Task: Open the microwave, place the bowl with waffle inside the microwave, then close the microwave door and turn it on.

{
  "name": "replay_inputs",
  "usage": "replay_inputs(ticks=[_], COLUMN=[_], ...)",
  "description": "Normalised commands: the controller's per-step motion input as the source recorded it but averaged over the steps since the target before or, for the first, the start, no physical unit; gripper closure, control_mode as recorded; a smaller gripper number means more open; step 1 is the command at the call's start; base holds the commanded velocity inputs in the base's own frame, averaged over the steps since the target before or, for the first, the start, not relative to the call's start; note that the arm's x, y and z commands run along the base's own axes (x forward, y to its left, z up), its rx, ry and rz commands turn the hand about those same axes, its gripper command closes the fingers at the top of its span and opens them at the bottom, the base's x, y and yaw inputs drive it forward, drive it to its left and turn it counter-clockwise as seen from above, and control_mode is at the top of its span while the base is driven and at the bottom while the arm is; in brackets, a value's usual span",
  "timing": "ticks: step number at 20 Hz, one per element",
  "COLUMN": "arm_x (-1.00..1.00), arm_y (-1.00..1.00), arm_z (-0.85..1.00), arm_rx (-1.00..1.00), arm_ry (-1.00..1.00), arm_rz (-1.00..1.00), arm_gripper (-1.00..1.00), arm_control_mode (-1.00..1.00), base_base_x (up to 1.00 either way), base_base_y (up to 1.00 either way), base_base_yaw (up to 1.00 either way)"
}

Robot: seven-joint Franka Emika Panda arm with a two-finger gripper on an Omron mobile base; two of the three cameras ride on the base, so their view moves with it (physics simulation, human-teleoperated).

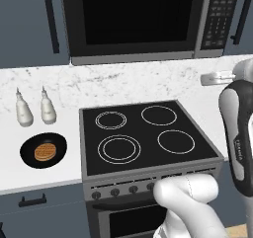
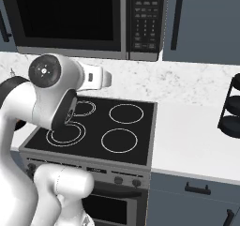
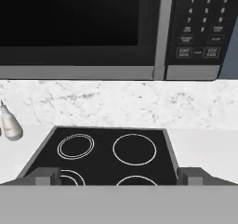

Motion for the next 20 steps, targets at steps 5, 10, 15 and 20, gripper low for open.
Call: replay_inputs(ticks=[5,10,15,20], arm_x=[-0.3,-0.27,-0.03,0.14], arm_y=[-0.11,-0.22,-0.06,-0.01], arm_z=[0.86,0.56,0.55,0.4], arm_rx=[0.0,0.0,0.0,0.0], arm_ry=[-0.24,-0.08,-0.01,0.0], arm_rz=[0.0,0.0,0.0,0.0], arm_gripper=[-1.0,-1.0,-1.0,-1.0], arm_control_mode=[-1.0,-1.0,-1.0,-1.0], base_base_x=[0.0,0.0,0.0,0.0], base_base_y=[0.0,0.0,0.0,0.0], base_base_yaw=[0.0,0.0,0.0,0.0])
